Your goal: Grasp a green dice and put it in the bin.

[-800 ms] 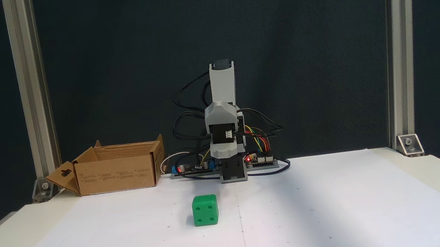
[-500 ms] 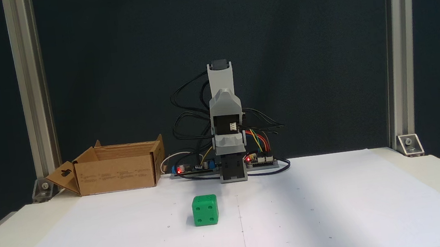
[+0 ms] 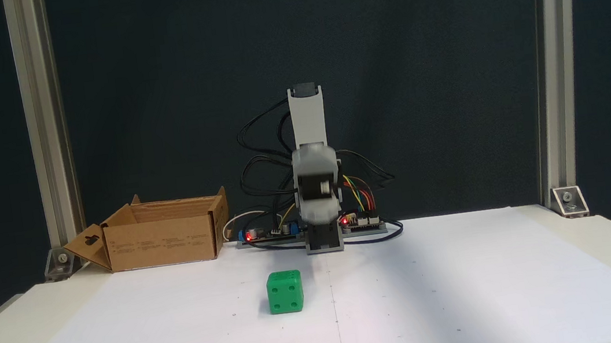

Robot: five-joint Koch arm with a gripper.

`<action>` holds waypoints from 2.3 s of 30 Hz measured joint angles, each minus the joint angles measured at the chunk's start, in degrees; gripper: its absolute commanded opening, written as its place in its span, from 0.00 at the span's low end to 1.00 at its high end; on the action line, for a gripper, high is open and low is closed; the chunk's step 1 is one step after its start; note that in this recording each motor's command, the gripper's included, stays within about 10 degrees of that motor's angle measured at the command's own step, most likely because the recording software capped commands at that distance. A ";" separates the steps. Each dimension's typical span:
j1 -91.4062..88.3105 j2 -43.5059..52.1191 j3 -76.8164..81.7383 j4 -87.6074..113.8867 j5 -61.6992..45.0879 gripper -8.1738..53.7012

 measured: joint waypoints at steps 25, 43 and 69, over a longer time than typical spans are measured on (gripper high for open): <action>-6.86 0.00 -47.90 83.67 9.23 0.79; 1.76 -10.02 -64.69 124.10 12.30 0.81; 21.18 -25.66 -89.47 136.49 7.38 0.84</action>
